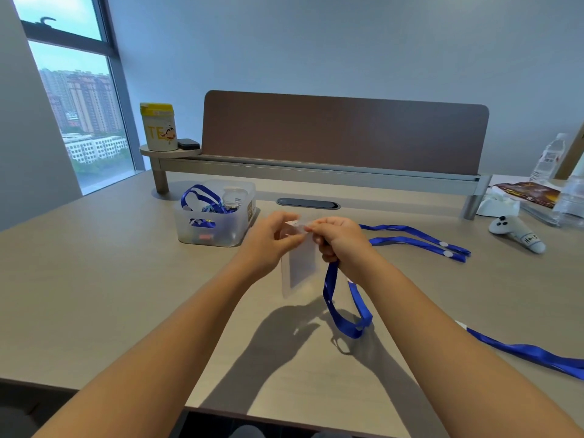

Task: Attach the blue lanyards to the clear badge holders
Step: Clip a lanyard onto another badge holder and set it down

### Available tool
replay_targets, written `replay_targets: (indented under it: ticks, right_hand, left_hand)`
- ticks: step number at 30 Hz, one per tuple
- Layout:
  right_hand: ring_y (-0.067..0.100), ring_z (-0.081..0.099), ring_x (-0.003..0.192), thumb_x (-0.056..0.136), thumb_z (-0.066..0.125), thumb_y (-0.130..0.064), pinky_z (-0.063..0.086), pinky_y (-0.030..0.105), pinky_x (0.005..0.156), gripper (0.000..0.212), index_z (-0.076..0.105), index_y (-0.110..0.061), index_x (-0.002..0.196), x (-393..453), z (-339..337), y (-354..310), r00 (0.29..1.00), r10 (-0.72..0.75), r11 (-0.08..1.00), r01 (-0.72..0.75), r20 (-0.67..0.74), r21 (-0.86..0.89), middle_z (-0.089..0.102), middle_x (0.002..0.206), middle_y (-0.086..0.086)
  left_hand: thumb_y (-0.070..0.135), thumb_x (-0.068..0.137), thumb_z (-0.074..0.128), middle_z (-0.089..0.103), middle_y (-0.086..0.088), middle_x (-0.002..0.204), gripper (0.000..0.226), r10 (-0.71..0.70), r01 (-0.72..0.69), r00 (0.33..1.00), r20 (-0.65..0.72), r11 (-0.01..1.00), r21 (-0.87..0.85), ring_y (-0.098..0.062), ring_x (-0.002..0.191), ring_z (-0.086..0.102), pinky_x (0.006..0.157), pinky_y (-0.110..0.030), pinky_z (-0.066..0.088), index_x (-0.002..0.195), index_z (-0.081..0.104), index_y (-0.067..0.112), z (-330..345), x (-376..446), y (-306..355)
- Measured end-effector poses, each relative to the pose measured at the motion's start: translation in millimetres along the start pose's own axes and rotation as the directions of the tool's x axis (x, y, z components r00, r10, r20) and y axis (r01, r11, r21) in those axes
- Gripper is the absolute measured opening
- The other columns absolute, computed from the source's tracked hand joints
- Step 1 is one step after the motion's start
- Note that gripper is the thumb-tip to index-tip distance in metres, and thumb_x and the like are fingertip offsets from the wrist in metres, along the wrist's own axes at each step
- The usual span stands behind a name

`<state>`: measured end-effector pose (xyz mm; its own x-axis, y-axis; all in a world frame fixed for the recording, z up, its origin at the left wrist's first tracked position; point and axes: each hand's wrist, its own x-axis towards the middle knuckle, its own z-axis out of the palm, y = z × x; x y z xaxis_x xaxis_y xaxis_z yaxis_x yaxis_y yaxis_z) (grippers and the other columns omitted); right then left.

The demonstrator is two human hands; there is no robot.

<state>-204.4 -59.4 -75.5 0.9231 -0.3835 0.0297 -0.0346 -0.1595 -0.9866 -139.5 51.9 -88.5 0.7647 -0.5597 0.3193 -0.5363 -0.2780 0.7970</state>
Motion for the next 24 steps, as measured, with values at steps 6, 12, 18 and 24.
replay_targets:
  ticks: [6, 12, 18, 24]
  right_hand:
    - [0.007, 0.029, 0.038, 0.089, 0.052, -0.01, 0.027, 0.017, 0.039, 0.028, 0.053, -0.01, 0.061, 1.6, -10.4, -4.1, 0.992, 0.125, 0.991, -0.126, 0.028, 0.045, 0.041, 0.047, -0.002]
    - [0.015, 0.037, 0.051, 0.087, 0.052, -0.009, 0.034, 0.027, 0.052, 0.024, 0.064, 0.011, 0.084, 6.2, -13.3, 6.1, 0.997, 0.016, 0.875, -0.054, -0.082, -0.482, 0.053, 0.063, 0.013]
    - [0.026, 0.057, 0.082, 0.092, 0.041, -0.013, 0.049, 0.035, 0.07, 0.026, 0.062, -0.003, 0.103, 9.4, -21.7, 32.9, 0.984, -0.143, 0.548, -0.01, -0.106, -0.836, 0.066, 0.099, 0.015]
    - [0.022, 0.05, 0.095, 0.091, 0.043, -0.002, 0.037, 0.026, 0.077, 0.033, 0.049, -0.004, 0.123, 13.1, -63.0, 77.5, 0.975, 0.093, 0.63, -0.214, -0.2, -0.746, 0.046, 0.13, 0.016]
  left_hand:
    - [0.013, 0.091, 0.052, 0.066, -0.016, 0.11, 0.023, 0.043, -0.029, 0.991, -0.128, 0.993, 0.11, -0.023, 0.097, 0.059, 0.081, -0.032, 0.05, 0.11, 0.062, 0.004, 6.1, -2.2, -15.7]
    - [0.011, 0.079, 0.062, 0.075, -0.014, 0.074, 0.014, 0.448, -0.239, 0.858, -0.251, 0.781, 0.577, -0.027, 0.063, 0.069, 0.057, -0.029, 0.053, 0.08, 0.073, 0.003, 6.6, -4.3, -15.6]
    - [0.002, 0.068, 0.076, 0.073, -0.013, 0.06, 0.007, 0.477, -0.214, 0.857, -0.196, 0.675, 0.707, -0.027, 0.048, 0.066, 0.044, -0.028, 0.054, 0.075, 0.073, 0.003, 8.7, -4.5, -12.2]
    - [0.018, 0.095, 0.043, 0.069, -0.012, 0.111, 0.027, 0.261, -0.126, 0.958, -0.118, 0.754, 0.645, -0.029, 0.097, 0.063, 0.079, -0.035, 0.052, 0.112, 0.062, 0.009, 22.5, -6.6, -19.9]
